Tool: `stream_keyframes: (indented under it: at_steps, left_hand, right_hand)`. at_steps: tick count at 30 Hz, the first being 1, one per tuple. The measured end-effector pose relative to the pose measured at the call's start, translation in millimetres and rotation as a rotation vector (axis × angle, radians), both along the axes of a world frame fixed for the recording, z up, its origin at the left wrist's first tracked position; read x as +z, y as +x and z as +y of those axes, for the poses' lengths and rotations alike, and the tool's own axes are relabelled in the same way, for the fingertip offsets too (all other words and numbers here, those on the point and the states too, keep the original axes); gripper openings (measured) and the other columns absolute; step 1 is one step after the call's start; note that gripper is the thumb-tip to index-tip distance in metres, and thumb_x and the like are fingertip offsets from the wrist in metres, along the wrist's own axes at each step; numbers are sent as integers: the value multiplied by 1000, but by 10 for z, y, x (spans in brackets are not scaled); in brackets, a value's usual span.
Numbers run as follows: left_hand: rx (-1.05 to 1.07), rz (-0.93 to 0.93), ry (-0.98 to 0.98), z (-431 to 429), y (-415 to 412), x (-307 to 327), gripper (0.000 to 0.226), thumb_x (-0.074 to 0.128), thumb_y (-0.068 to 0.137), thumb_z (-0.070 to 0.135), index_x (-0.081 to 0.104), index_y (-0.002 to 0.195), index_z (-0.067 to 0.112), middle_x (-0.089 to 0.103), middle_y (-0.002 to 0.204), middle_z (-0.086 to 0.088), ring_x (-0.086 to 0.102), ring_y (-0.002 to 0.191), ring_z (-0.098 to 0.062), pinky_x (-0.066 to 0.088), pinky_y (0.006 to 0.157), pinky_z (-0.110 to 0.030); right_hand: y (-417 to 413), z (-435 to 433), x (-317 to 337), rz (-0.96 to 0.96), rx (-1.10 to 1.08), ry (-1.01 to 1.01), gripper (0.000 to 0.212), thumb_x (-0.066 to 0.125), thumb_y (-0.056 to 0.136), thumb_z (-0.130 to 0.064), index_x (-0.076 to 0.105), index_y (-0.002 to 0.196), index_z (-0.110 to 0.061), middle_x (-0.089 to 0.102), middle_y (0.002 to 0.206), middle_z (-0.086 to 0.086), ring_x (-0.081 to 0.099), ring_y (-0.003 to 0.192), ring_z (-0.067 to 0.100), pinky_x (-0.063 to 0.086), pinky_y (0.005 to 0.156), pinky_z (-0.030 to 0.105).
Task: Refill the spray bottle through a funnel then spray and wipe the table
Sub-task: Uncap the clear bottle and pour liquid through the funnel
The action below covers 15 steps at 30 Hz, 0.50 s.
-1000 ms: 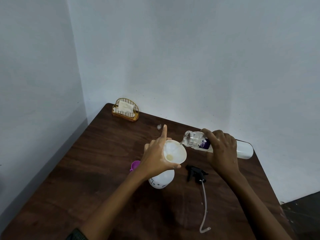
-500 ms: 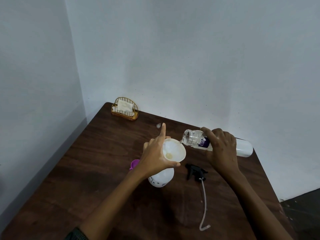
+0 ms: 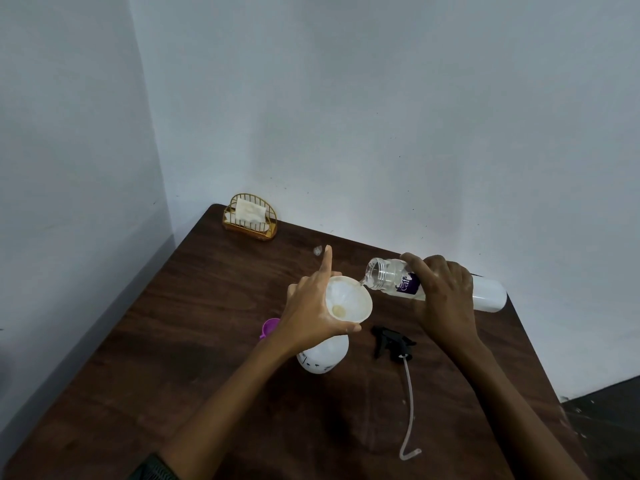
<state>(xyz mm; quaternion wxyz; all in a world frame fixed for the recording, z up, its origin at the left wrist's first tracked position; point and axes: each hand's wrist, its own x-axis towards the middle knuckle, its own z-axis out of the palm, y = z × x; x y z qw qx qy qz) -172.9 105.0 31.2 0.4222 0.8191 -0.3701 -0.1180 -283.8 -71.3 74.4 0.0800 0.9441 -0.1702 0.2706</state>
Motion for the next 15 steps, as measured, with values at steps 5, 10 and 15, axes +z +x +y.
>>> stream_keyframes:
  at_steps: [5,10,15]
  left_hand:
    - [2,3,1,-2,4,-5,129,84,59,47,-4,151,25,41,145,11,37,130,-17,20,106,-39]
    - [0,9,-1,4,-3,4,133,84,60,47,-14,148,27,46,140,12,37,130,-17,19,106,-39]
    - [-2,8,2,4,-3,-2,133,83,60,47,-13,149,27,45,141,12,37,130,-18,19,107,-40]
  right_hand:
    - [2,-16,1,14,-7,2,71,69,57,7,48,117,-24,56,88,10,53,78,31,41,82,47]
    - [1,-13,18,12,-2,3,71,69,58,8,47,117,-25,56,88,9,53,79,31,41,83,48]
    - [-3,-7,24,9,0,-4,71,70,57,8,50,117,-22,57,88,10,54,79,32,41,82,48]
